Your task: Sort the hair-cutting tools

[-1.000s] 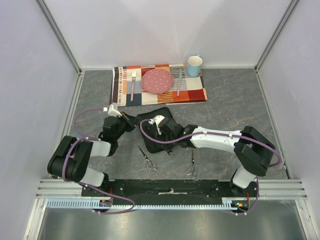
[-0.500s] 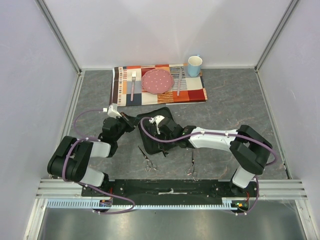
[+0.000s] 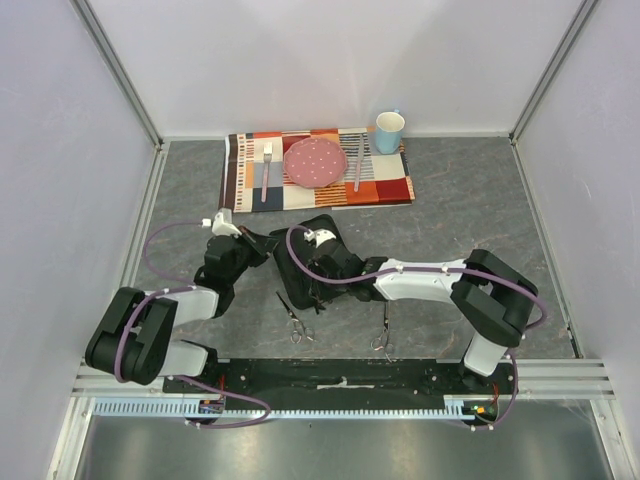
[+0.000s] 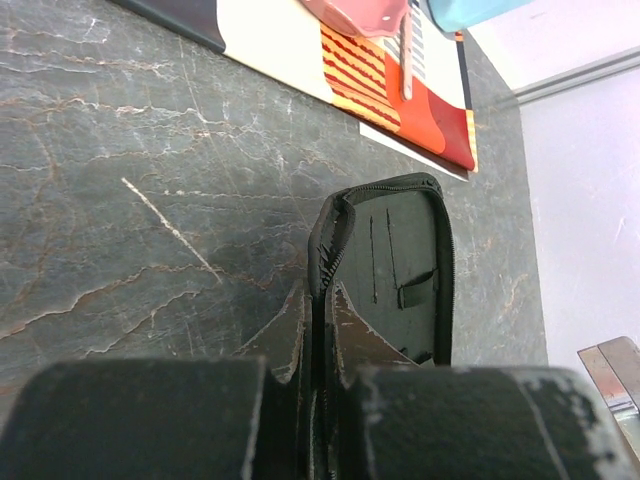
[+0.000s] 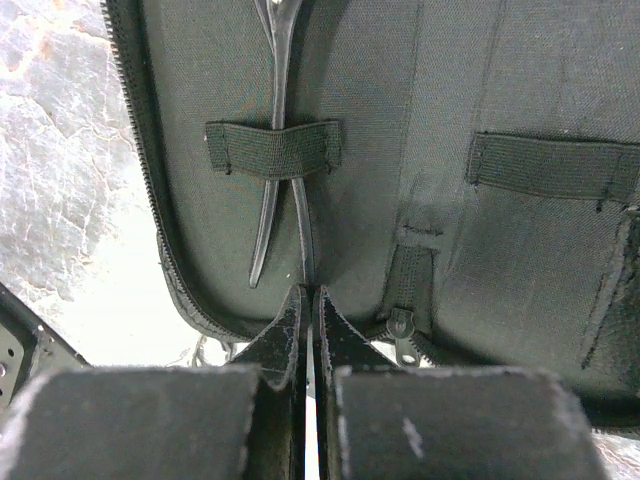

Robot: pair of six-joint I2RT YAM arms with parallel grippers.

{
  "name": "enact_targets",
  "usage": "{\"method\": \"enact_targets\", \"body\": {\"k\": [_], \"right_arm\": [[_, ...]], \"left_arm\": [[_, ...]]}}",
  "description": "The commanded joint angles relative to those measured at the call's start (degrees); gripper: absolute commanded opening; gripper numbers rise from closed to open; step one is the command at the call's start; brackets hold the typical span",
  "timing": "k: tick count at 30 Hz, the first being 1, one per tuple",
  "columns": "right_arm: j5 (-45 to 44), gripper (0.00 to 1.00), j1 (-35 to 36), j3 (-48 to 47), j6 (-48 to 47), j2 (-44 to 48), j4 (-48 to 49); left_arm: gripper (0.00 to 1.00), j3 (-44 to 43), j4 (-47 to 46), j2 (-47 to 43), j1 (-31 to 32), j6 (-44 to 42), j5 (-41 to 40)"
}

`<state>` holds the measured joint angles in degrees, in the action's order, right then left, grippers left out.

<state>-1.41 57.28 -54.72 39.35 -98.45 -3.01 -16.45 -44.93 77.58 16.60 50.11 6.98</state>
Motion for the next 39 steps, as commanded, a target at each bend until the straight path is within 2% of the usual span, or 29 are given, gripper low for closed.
{"method": "enact_targets", "body": {"k": [1, 19, 34, 35, 38, 39], "right_arm": [[-3.3, 0.00, 0.5, -2.2, 2.7, -2.2, 2.5], [-5.5, 0.00, -1.3, -10.1, -4.5, -6.4, 4.2], [-6.3, 0.00, -2.5, -13.6, -6.4, -7.9, 4.6], [-6.3, 0.09, -2.5, -13.7, -6.4, -7.6, 4.0], [-6.4, 0.25, -2.4, -13.7, -6.5, -6.5, 3.1], [-6.5, 0.28, -2.4, -13.5, -6.5, -6.1, 3.1]], "left_arm": [[0.02, -1.3, 1.2, -1.6, 1.6, -1.1, -0.7], [0.02, -3.3, 3.5, -2.1, 2.2, -2.6, 1.3], [0.02, -3.6, 4.6, -2.8, 2.8, -2.5, 1.0], [0.02, -3.7, 4.7, -3.0, 2.8, -2.6, 0.9], [0.02, -3.8, 5.1, -3.3, 2.8, -2.8, 0.5], [0.02, -3.8, 5.1, -3.2, 2.8, -2.8, 0.5]]}}
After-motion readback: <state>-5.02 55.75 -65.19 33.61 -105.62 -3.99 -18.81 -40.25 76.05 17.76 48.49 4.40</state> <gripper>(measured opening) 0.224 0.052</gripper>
